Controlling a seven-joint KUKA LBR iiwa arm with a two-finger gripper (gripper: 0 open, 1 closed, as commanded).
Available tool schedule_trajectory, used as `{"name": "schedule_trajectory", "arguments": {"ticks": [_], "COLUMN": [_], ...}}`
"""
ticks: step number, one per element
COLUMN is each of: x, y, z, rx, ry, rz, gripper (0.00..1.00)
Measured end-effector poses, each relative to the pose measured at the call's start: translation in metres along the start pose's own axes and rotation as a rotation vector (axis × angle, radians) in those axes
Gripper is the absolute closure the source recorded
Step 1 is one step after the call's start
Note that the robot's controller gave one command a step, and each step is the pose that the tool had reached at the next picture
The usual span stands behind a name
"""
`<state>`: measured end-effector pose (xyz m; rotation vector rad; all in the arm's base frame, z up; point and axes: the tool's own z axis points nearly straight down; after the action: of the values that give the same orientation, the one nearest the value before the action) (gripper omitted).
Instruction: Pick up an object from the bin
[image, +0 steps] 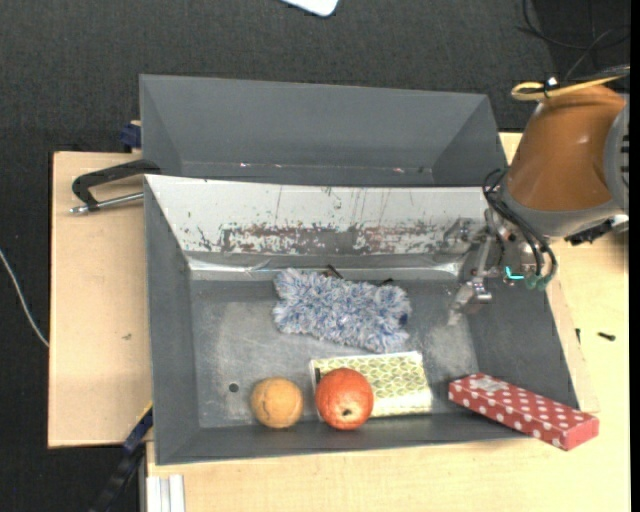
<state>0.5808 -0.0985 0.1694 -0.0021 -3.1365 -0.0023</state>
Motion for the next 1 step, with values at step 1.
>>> {"name": "schedule_trajectory", "arguments": {"ticks": [1], "x": [-0.0019], "y": [0.0003], "z": [-0.0042], "rx": [0.001], "ry": [-0.008], "rz": [-0.001], "gripper": [0.0]}}
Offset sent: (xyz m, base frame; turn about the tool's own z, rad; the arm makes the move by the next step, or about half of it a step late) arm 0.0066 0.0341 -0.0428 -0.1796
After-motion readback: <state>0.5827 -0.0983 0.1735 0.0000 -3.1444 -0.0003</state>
